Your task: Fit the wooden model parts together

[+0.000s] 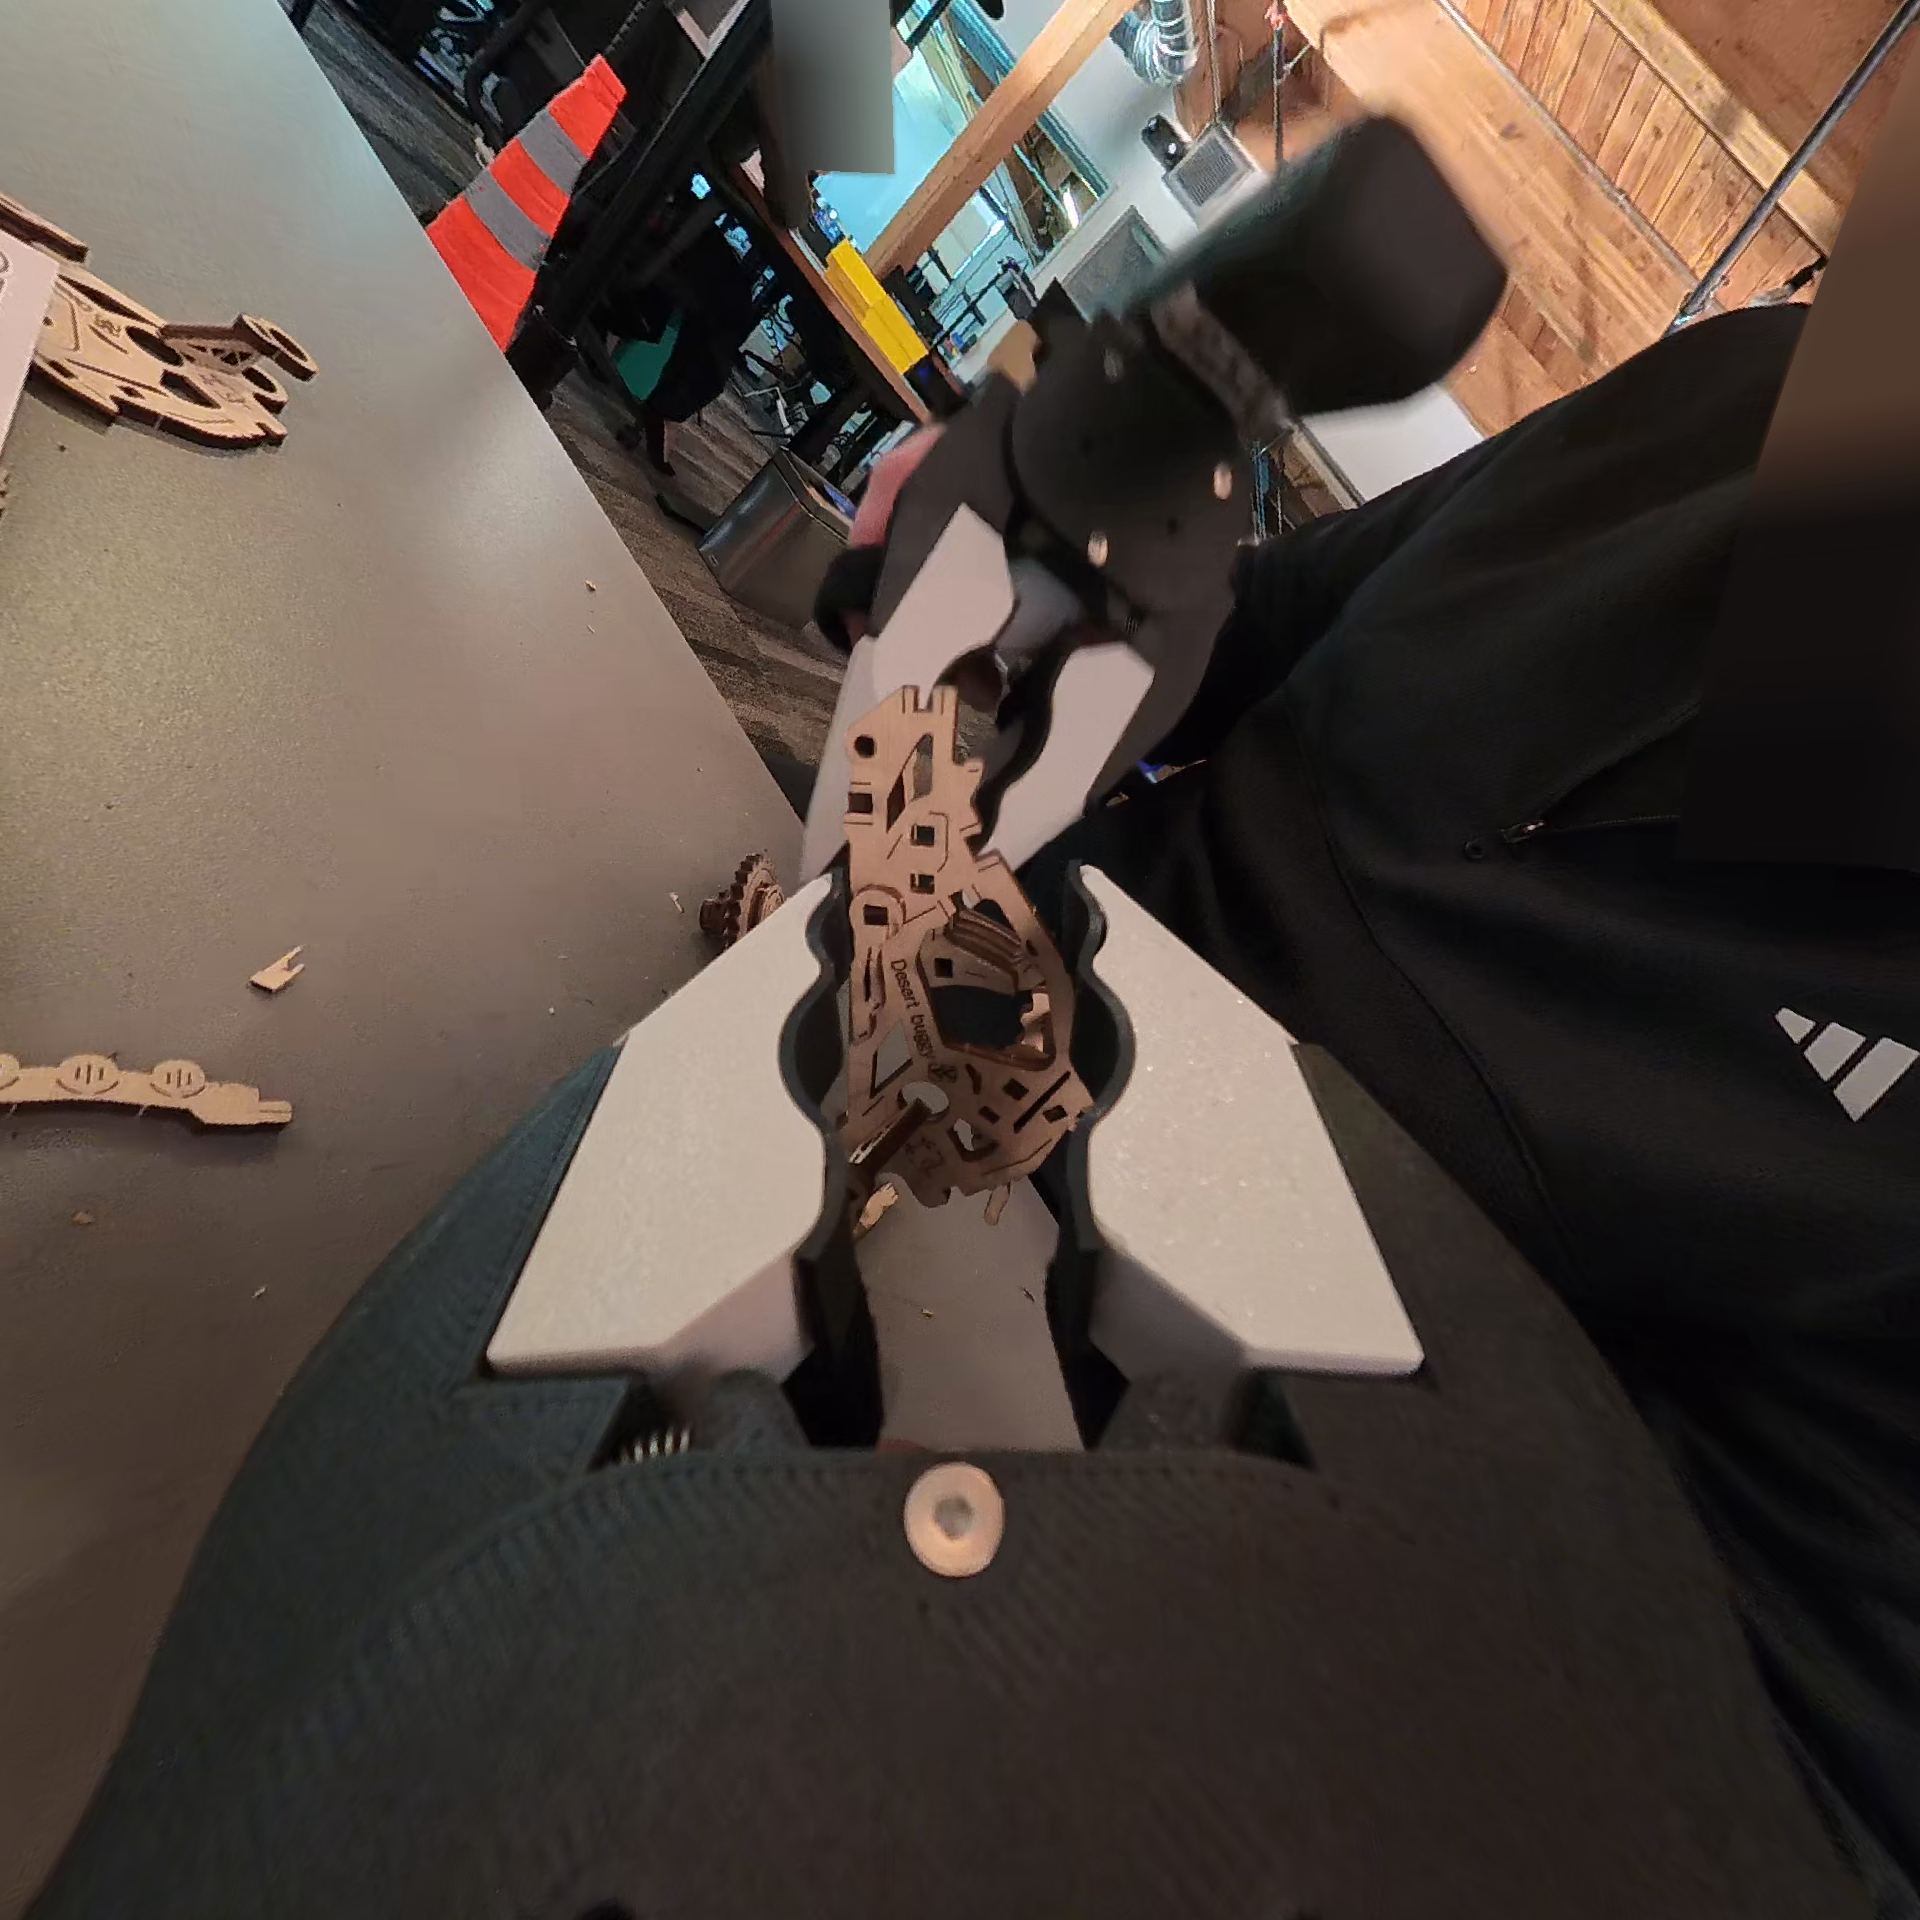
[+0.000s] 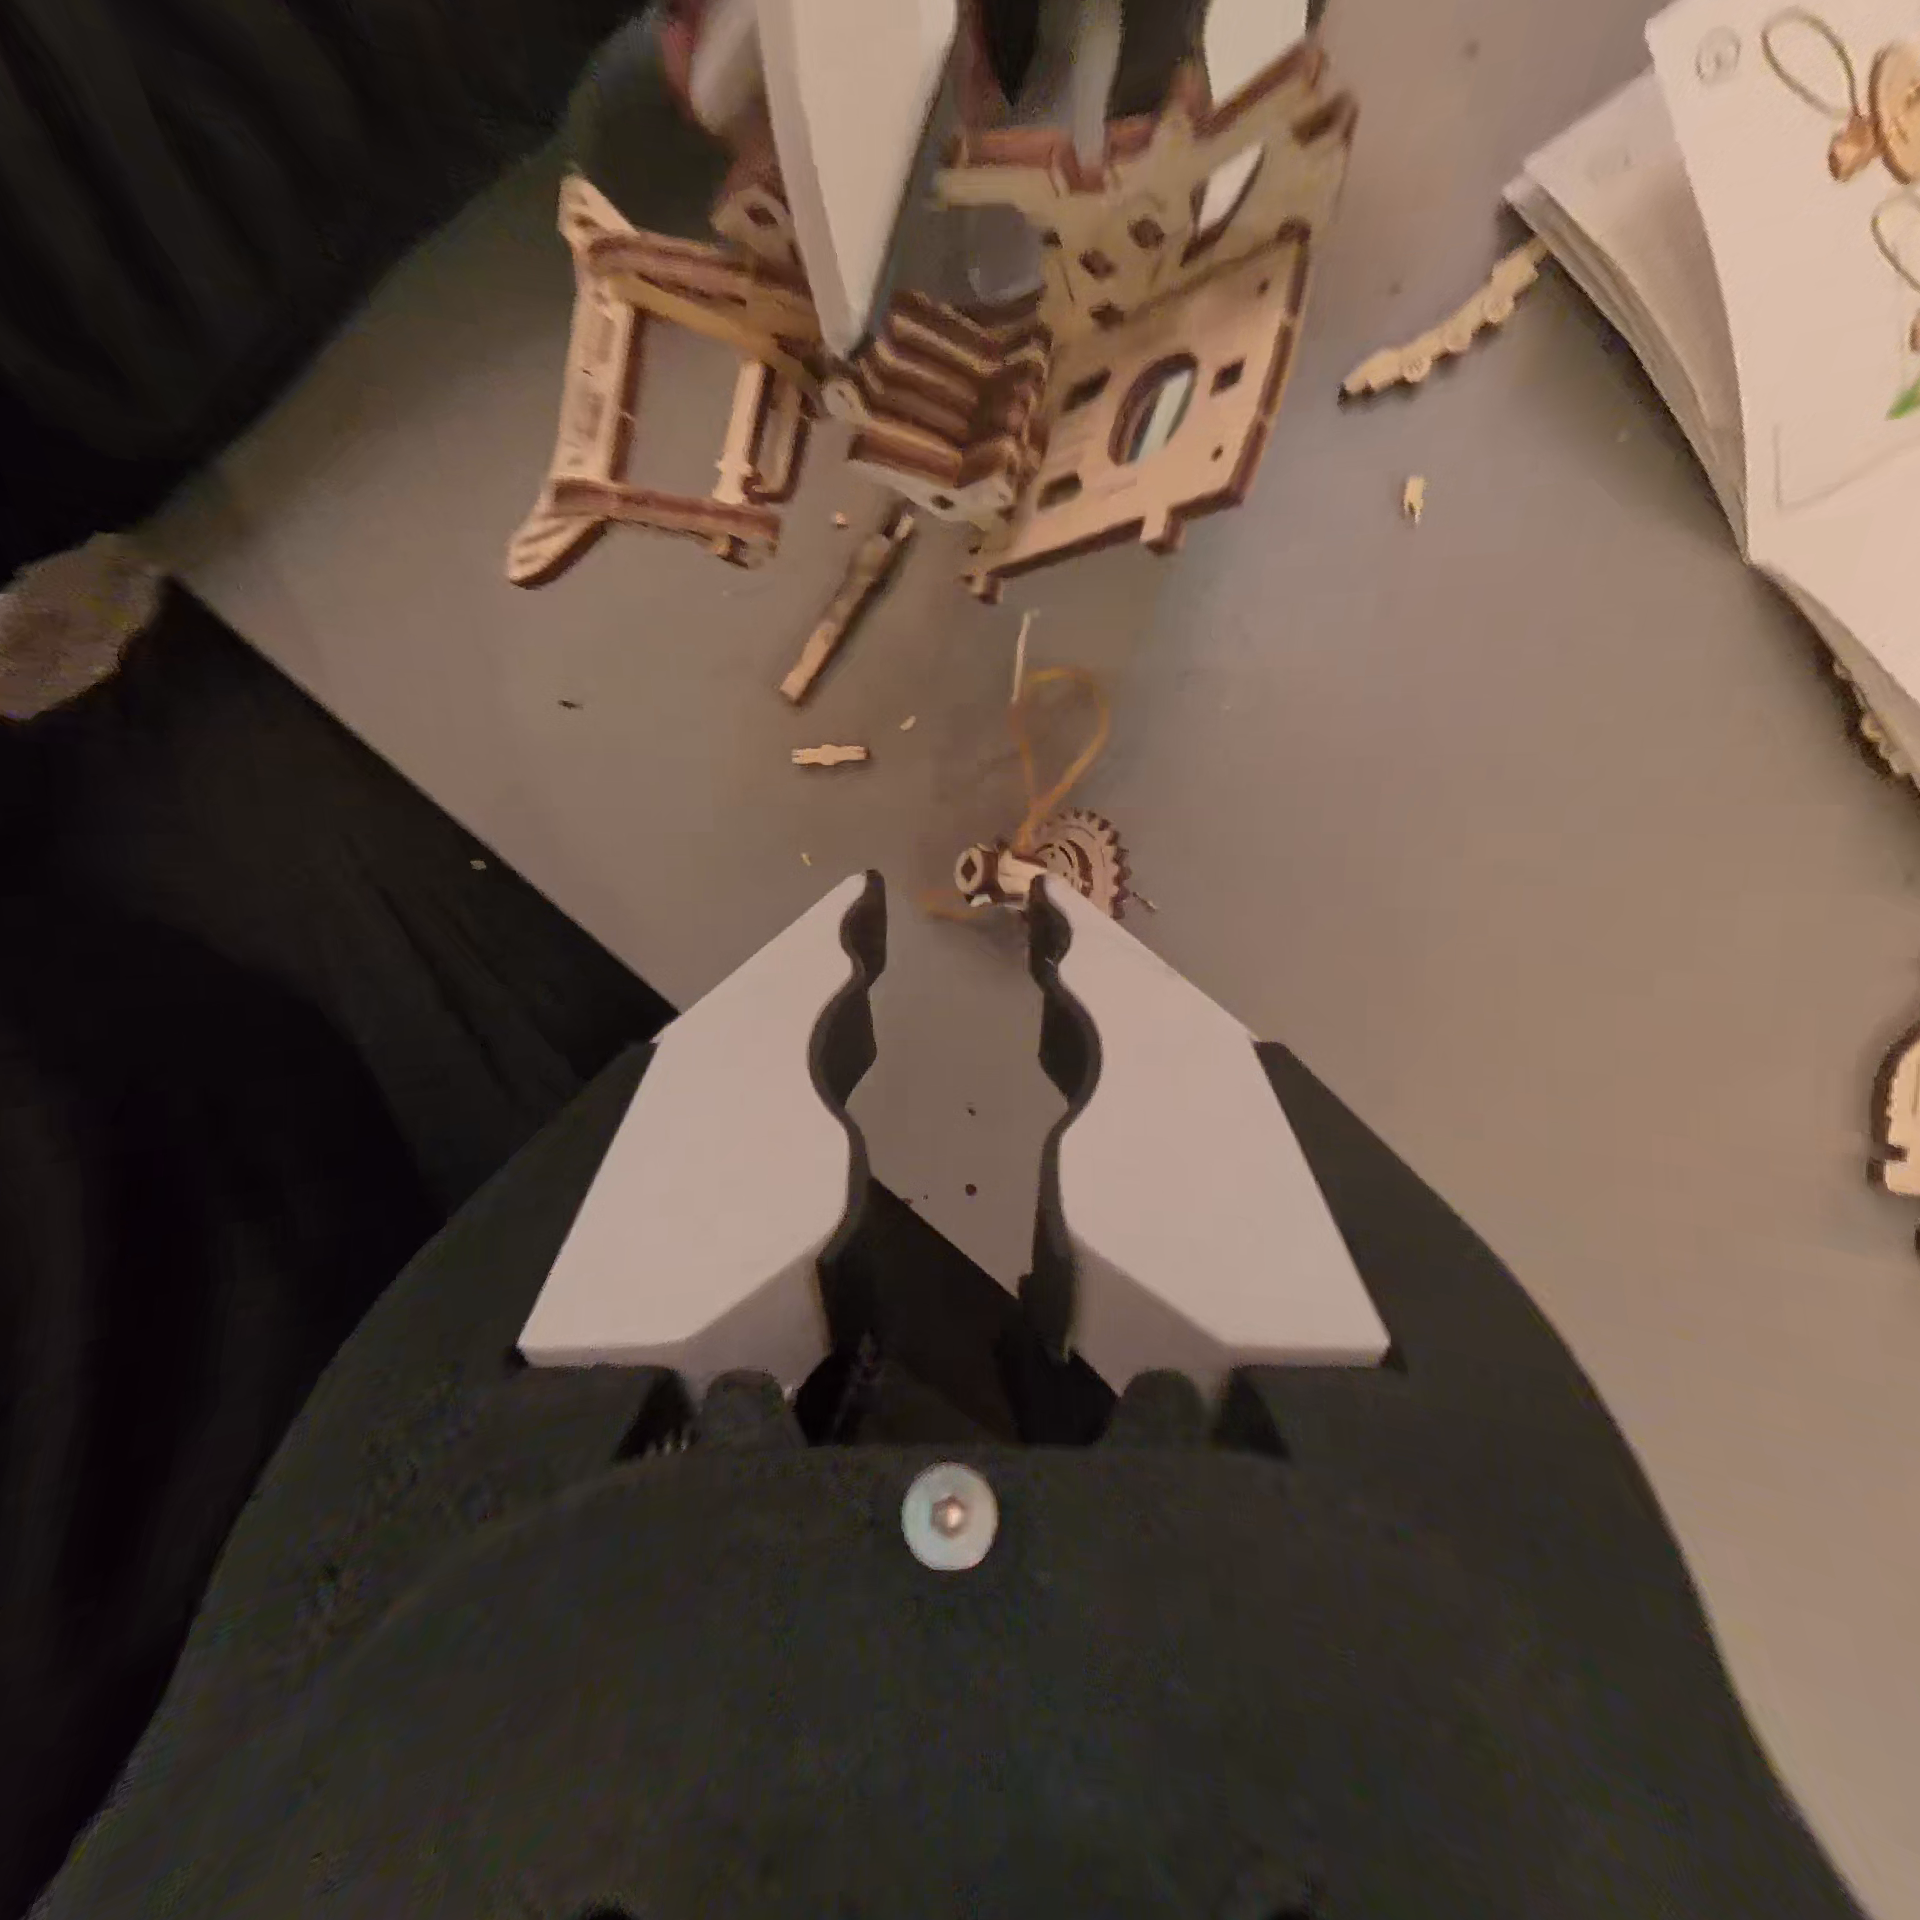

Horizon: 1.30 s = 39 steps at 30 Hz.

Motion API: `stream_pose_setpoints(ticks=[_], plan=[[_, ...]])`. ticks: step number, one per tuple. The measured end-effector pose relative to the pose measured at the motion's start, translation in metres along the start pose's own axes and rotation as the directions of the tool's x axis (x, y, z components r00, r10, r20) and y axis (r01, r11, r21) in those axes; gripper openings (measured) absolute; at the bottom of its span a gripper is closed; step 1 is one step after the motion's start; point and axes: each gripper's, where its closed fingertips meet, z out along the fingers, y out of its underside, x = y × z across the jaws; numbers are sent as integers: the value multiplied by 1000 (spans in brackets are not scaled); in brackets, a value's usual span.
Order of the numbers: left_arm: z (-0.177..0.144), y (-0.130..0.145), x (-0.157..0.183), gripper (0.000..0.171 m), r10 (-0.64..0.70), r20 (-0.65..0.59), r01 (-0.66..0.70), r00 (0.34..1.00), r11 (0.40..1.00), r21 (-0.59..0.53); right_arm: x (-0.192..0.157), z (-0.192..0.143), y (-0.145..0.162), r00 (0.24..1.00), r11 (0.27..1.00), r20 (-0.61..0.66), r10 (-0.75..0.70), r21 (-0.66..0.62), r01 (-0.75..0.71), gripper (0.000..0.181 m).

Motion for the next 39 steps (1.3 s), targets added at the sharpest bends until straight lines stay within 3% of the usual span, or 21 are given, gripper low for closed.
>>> stream_pose_setpoints(ticks=[6,9,14,19,29,35,39], plan=[[0,0,-1,39,1,6,-1,1000,1000,-2,14,10,1,978,998,-198,-64,-32,59,20],[0,-1,-1,39,0,6,0,1000,1000,2,22,10,0,967,996,-236,-93,-35,87,17],[-1,-2,0,38,-1,0,1,1000,1000,11,37,10,17,959,989,-255,-121,-119,93,30],[-2,-3,1,38,-3,-8,3,1000,1000,20,48,1,27,953,987,-280,-117,-140,80,32],[-3,-4,2,38,-2,-14,3,1000,1000,25,45,-3,4,986,999,-164,43,8,-42,37],[-3,-4,2,38,-2,-14,2,1000,1000,27,47,9,6,995,998,-101,26,-62,-32,12],[-5,-6,3,38,2,-18,-1,1000,999,40,50,3,4,996,998,-71,61,-20,-63,11]])
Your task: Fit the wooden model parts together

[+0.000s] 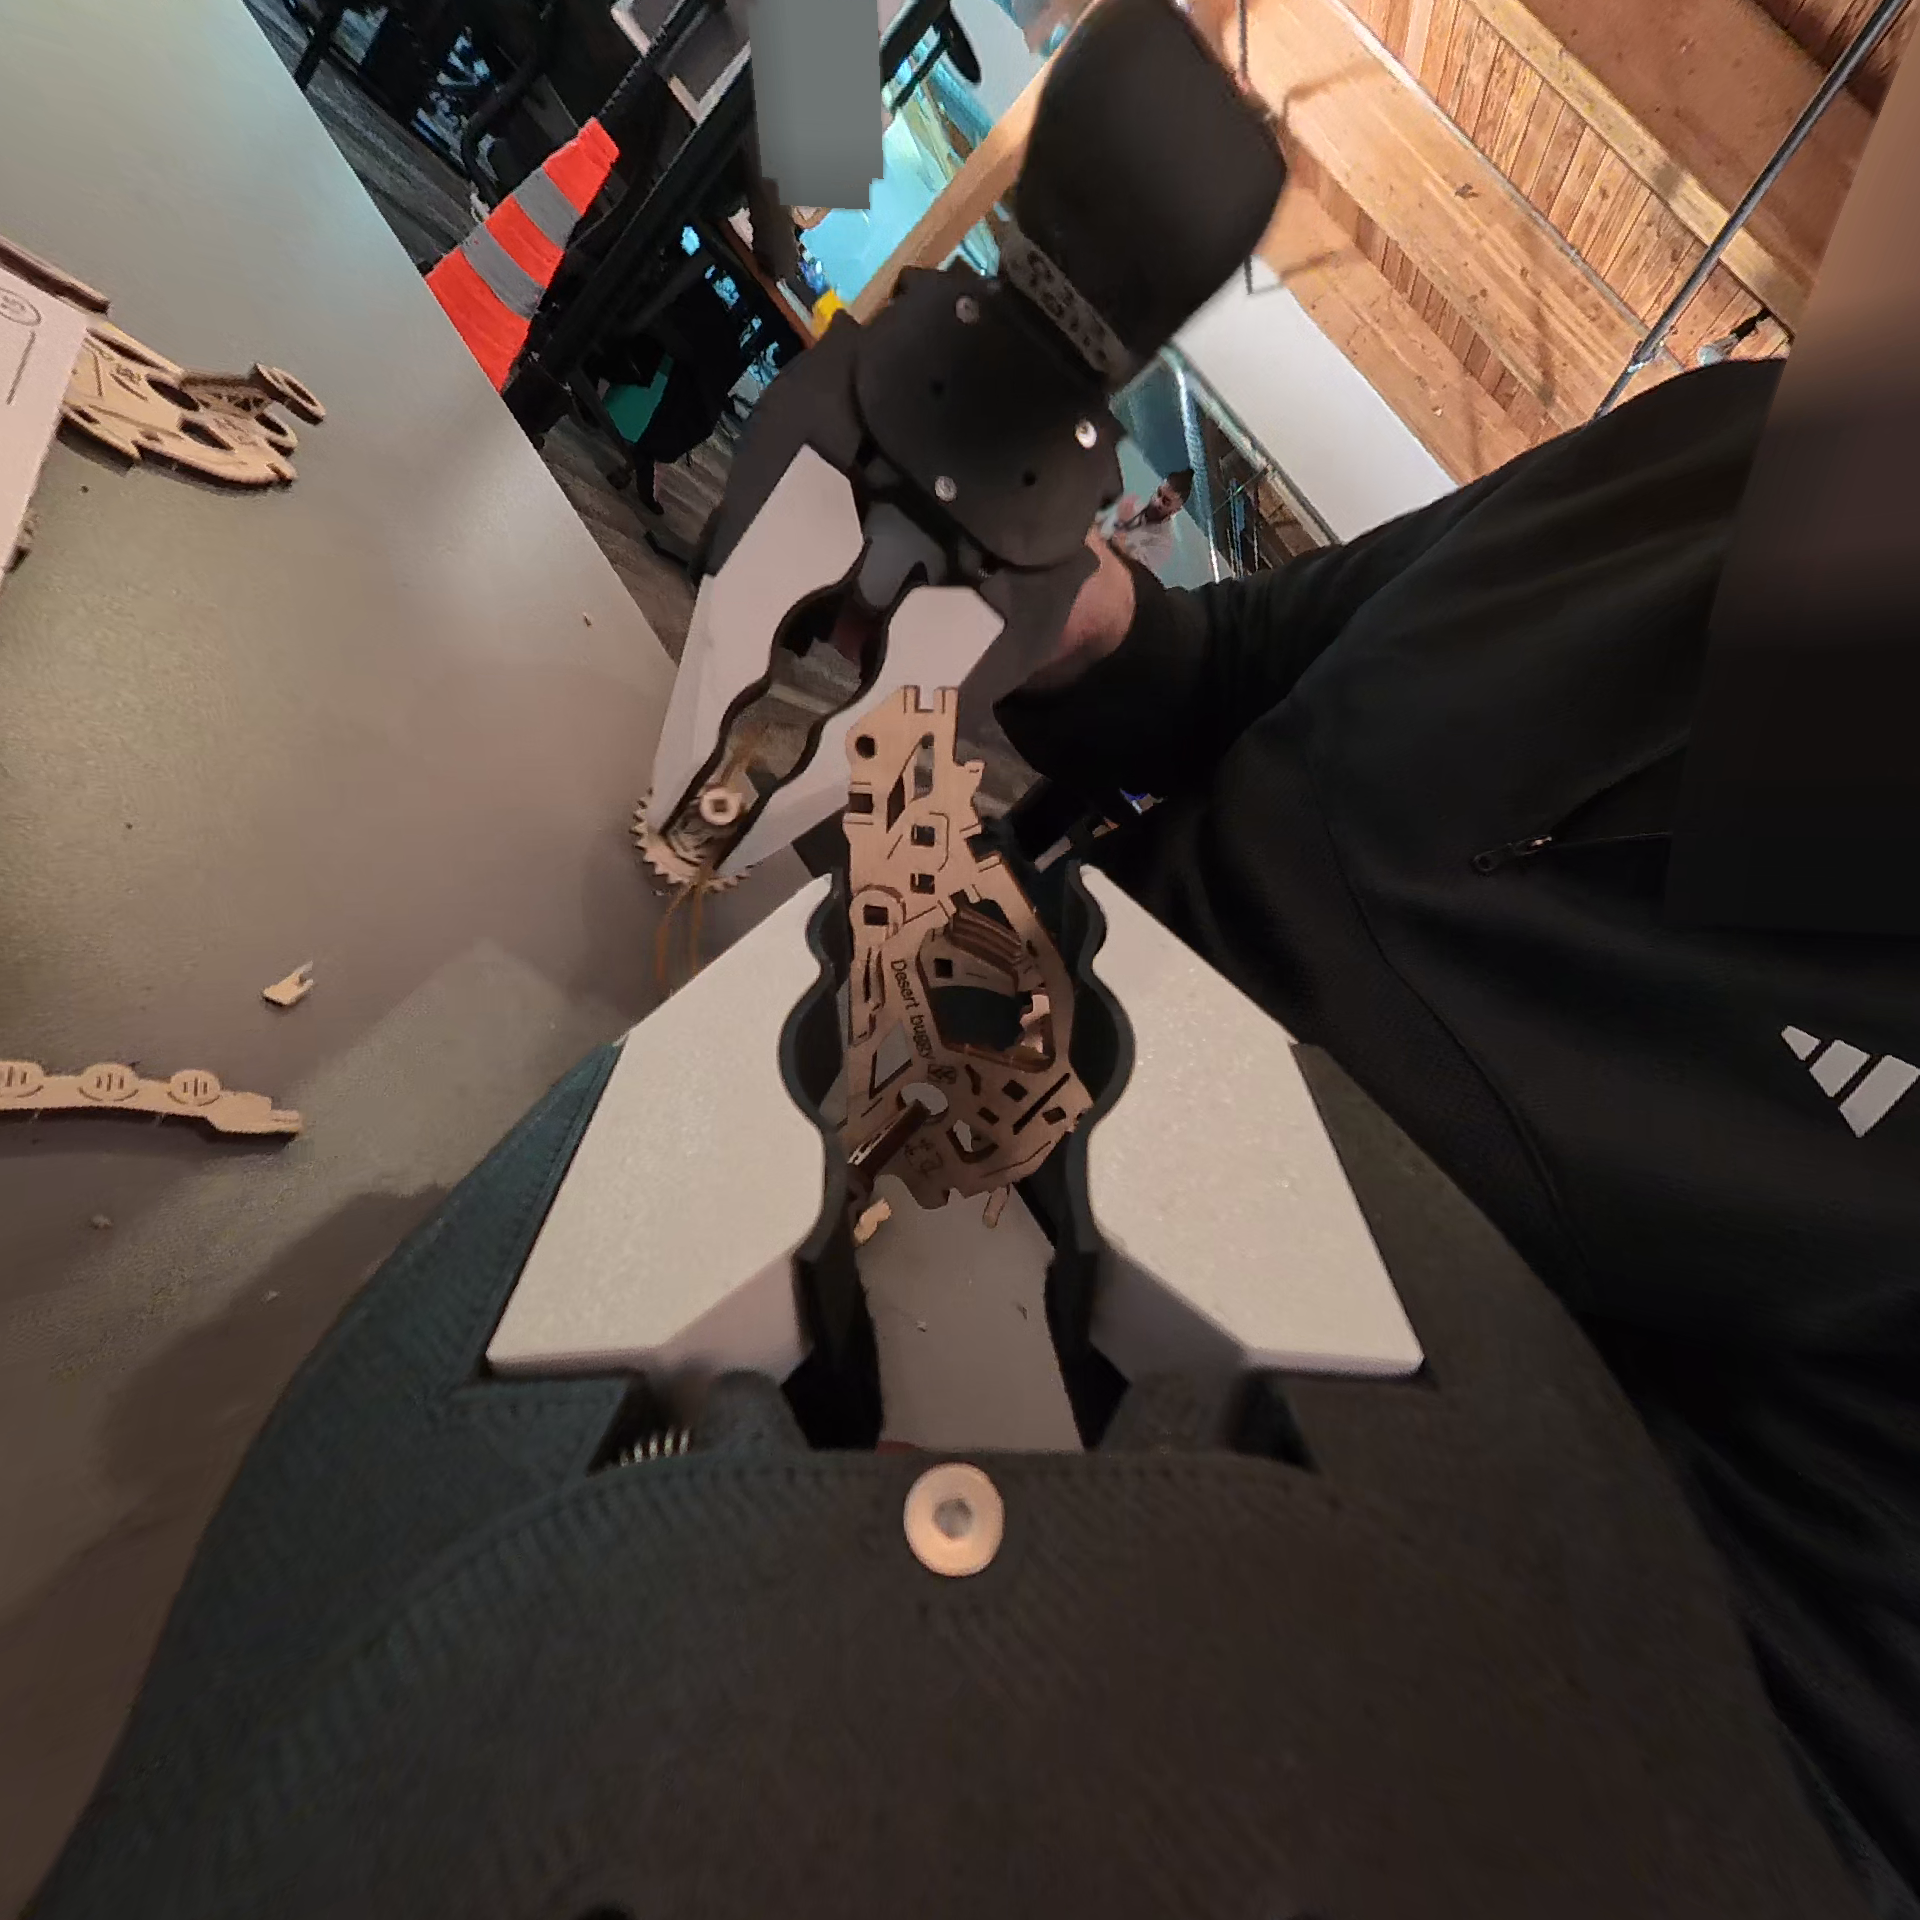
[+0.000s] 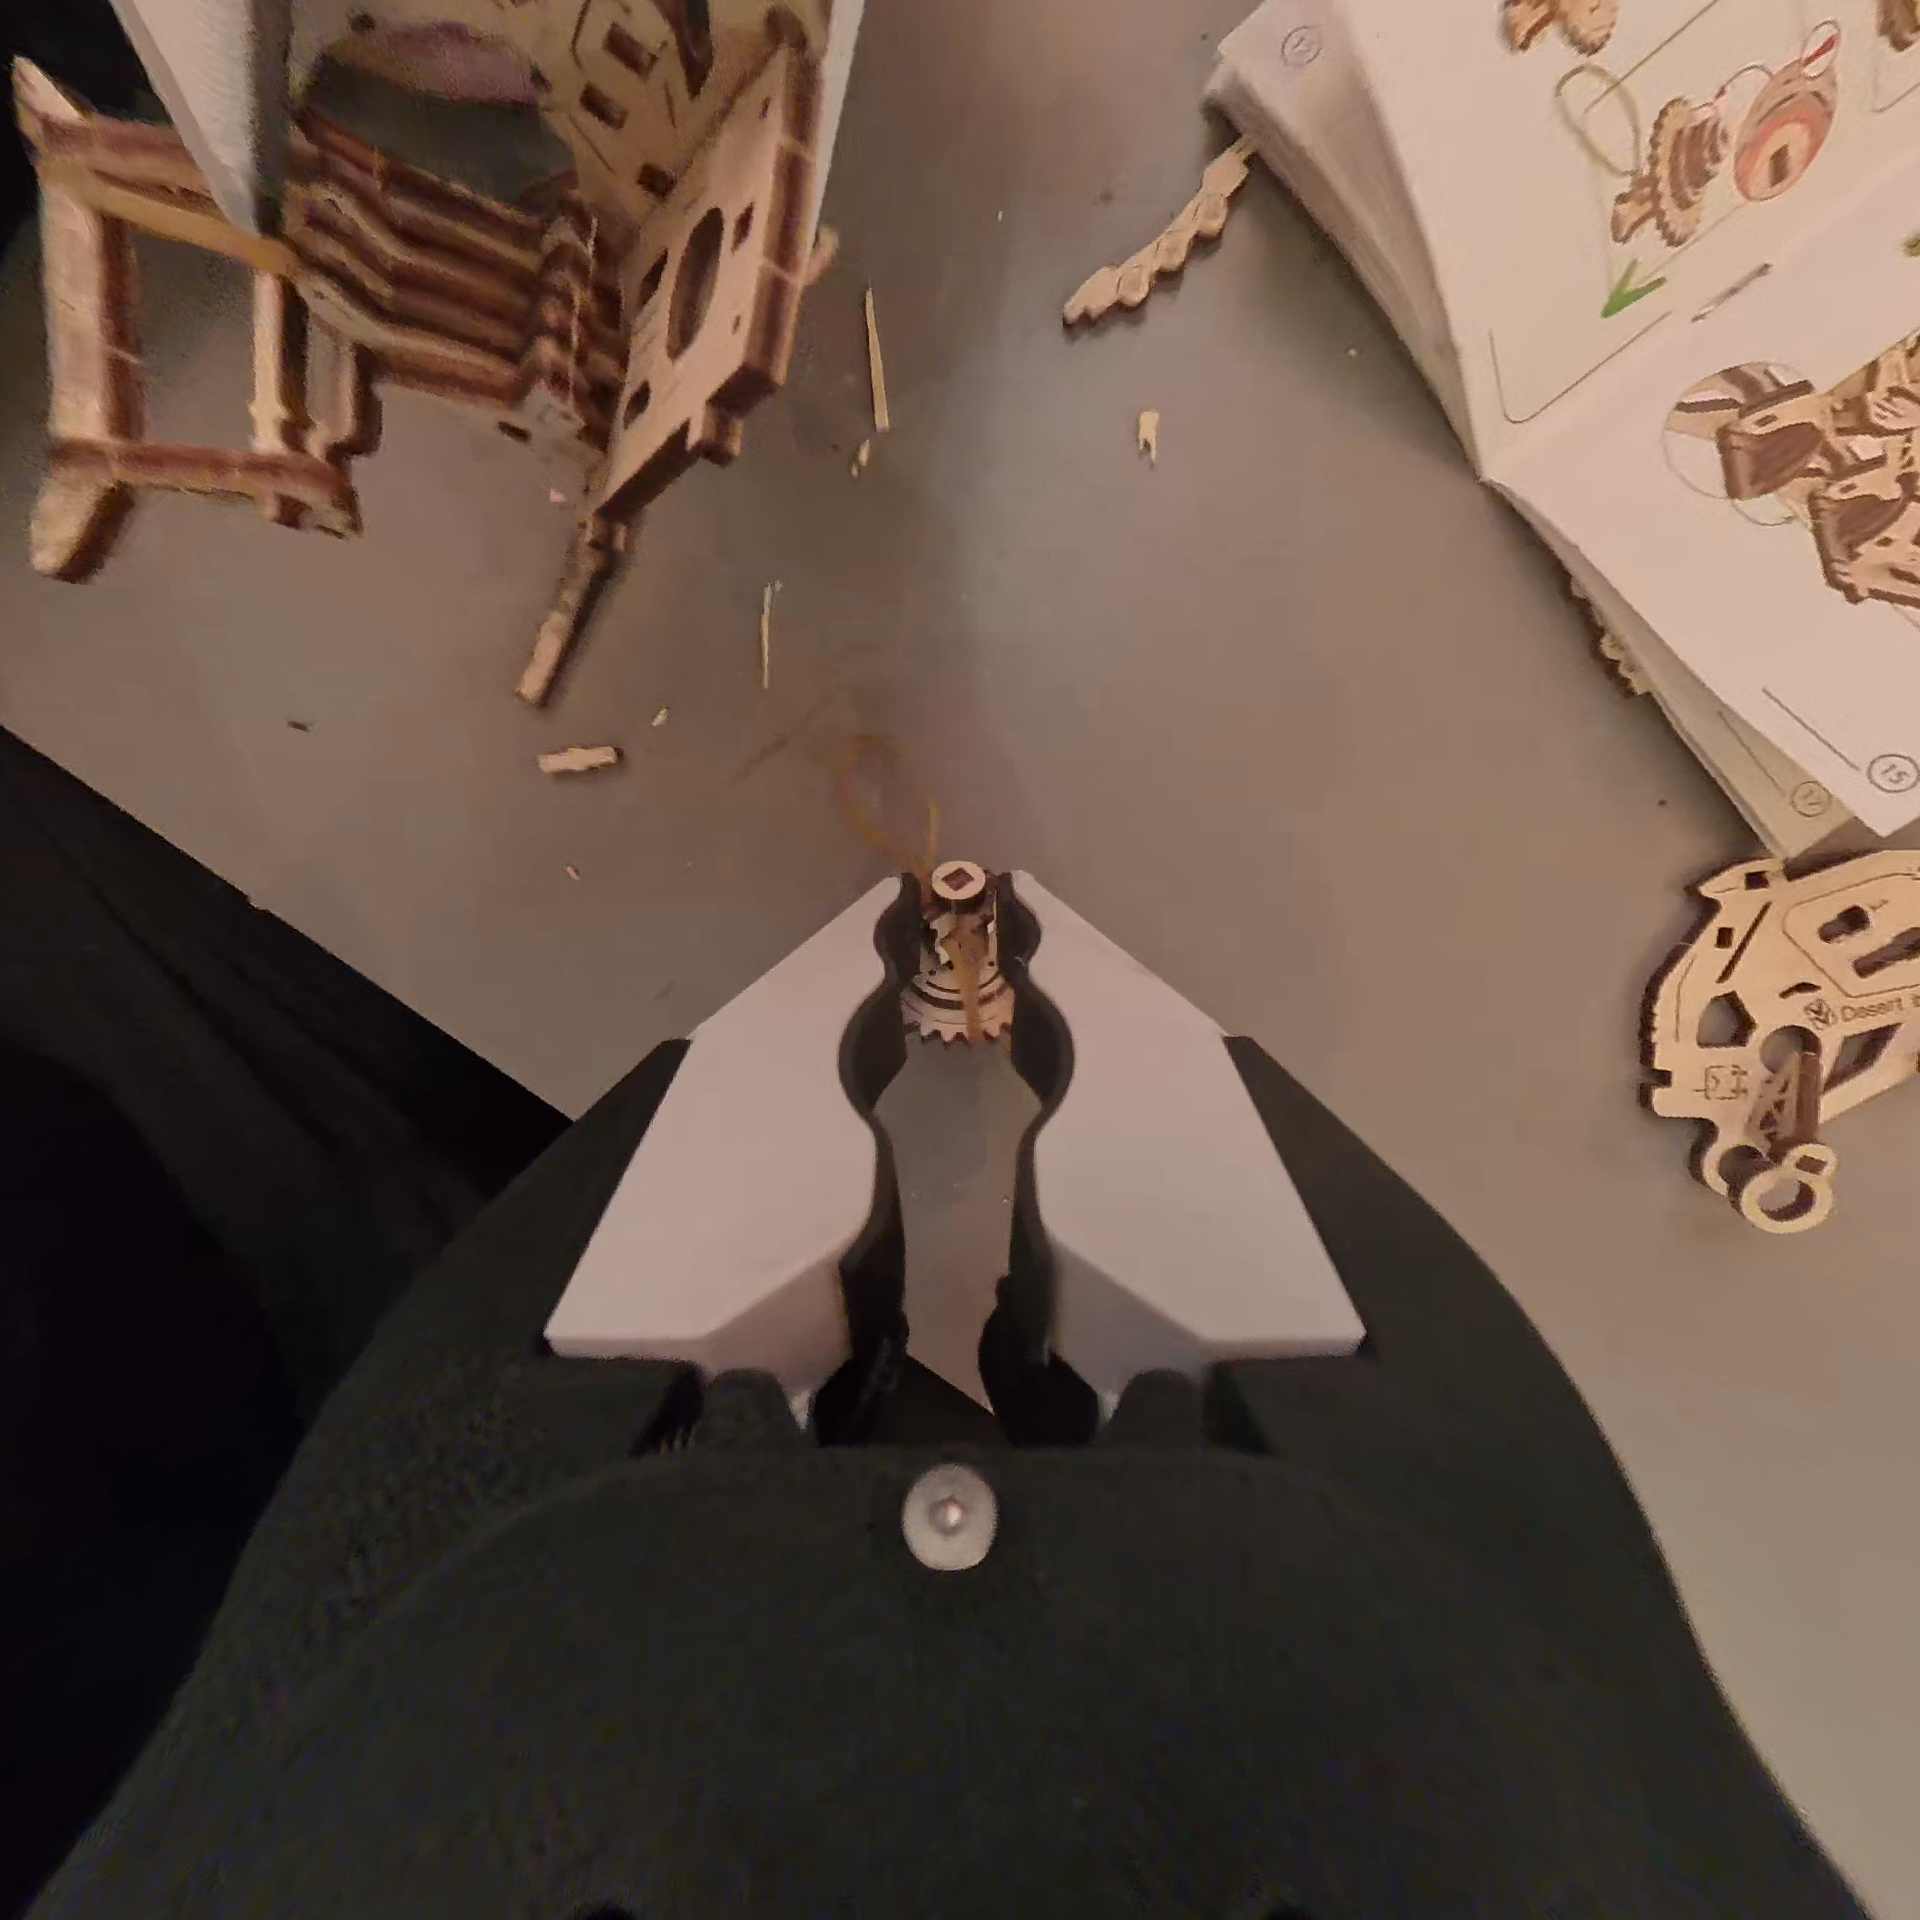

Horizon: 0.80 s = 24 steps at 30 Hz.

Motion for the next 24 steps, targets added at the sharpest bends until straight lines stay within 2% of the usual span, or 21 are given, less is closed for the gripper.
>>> stream_pose_setpoints(ticks=[2,4,6,9,13,16,18,21,24], plan=[[-2,-5,2,38,2,-13,-2,1000,1000,31,1,-14,-14,997,991,64,46,119,-54,11],[-2,-16,6,38,12,-40,-9,999,996,89,1,-41,-43,983,934,167,77,334,-130,11],[-2,-31,16,38,49,-81,-35,995,986,164,9,-76,-69,945,813,303,121,516,-269,10],[-5,-57,41,38,156,-187,-89,970,942,322,16,-126,-100,887,594,456,72,695,-405,10],[-10,-79,73,38,304,-286,-133,909,860,492,2,-163,-132,801,397,593,-76,755,-521,10],[-20,-89,89,38,395,-323,-132,860,783,608,-7,-173,-147,725,307,672,-151,729,-612,10],[-26,-91,95,38,418,-360,-100,834,757,646,-15,-174,-154,709,278,681,-184,728,-627,10],[-24,-91,100,37,436,-386,-89,813,749,657,-22,-175,-161,703,251,679,-211,733,-632,10],[-23,-89,109,38,469,-418,-85,778,738,670,-28,-176,-164,767,237,601,-225,797,-555,10]])
